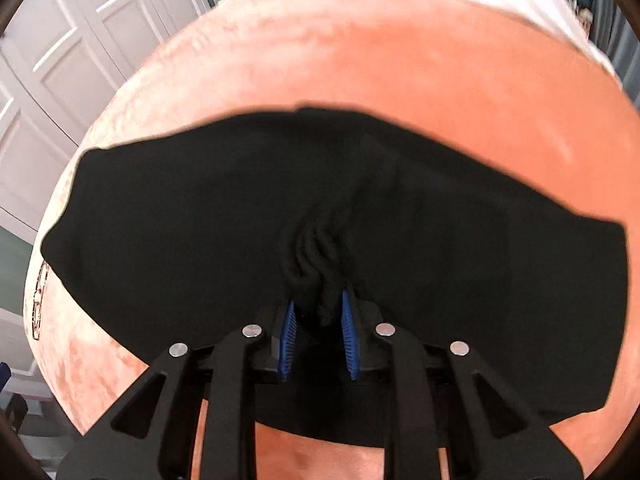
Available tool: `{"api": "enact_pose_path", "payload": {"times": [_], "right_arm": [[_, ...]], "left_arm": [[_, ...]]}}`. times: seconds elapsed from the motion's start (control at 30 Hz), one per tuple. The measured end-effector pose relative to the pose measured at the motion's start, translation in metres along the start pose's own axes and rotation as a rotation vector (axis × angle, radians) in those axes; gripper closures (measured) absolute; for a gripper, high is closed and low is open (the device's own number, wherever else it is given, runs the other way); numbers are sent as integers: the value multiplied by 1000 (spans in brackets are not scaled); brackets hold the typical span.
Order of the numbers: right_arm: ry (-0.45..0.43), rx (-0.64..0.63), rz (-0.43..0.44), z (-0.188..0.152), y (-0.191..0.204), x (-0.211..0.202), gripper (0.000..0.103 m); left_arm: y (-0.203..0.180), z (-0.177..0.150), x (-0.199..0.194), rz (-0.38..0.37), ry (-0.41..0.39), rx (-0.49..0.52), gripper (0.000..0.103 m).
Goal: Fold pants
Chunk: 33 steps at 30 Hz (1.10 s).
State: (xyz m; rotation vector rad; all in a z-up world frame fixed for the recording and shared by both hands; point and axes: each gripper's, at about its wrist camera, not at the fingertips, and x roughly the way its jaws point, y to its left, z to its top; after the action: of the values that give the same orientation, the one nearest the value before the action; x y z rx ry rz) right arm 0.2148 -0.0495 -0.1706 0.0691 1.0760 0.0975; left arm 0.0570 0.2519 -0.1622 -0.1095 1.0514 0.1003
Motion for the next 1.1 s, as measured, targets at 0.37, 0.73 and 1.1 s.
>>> {"api": "enact_pose_path", "payload": {"times": [0.37, 0.73, 1.1], "right_arm": [[-21, 37, 95, -20, -8, -27, 69], [-89, 260, -44, -102, -136, -115, 51], [22, 604, 79, -115, -263, -35, 33]], "left_arm": [[26, 44, 51, -136, 91, -235, 7], [16, 103, 164, -71, 215, -366, 9], [-10, 105, 169, 48, 191, -314, 5]]}}
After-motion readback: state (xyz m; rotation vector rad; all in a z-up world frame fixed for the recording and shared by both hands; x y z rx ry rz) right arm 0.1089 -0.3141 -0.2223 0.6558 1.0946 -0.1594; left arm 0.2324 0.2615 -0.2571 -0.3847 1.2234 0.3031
